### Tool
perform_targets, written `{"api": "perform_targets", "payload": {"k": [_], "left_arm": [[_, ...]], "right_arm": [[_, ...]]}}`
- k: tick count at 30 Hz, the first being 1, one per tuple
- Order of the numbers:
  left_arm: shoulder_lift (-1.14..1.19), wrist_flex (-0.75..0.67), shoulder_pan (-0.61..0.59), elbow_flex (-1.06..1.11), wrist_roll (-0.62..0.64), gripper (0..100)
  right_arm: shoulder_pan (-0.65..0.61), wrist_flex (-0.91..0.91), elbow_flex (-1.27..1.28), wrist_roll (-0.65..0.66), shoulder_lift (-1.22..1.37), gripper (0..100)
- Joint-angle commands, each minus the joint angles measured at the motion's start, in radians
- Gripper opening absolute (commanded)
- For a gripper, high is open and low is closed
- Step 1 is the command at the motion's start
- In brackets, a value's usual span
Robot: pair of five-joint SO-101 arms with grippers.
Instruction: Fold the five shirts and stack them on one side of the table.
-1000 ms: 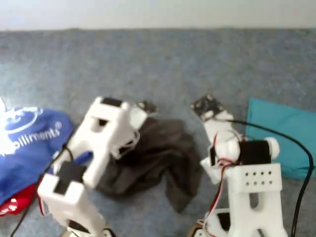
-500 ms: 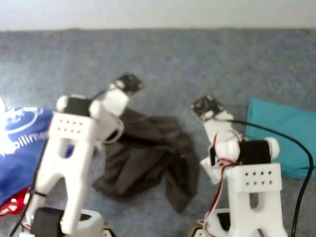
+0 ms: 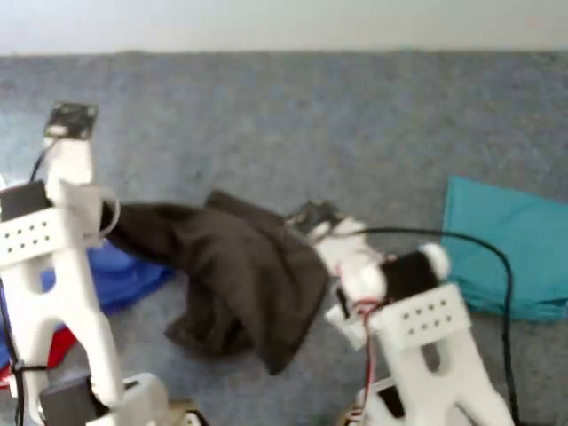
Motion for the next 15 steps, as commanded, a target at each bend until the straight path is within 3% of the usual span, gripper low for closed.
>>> {"api": "perform_targets", "payload": {"k": [1, 9, 15], "left_arm": [[-0.035, -0.021, -0.041, -0.038, 0.055, 1], [-0.035, -0.021, -0.068, -0.039, 0.124, 1], [-0.035, -0.034, -0.137, -0.038, 0.130, 1]], "right_arm": [[-0.104, -0.045, -0.011, -0.038, 0.140, 34.0], [-0.294, -0.143, -0.227, -0.140, 0.527, 34.0], [-0.323, -0.180, -0.342, -0.146, 0.754, 34.0]]}}
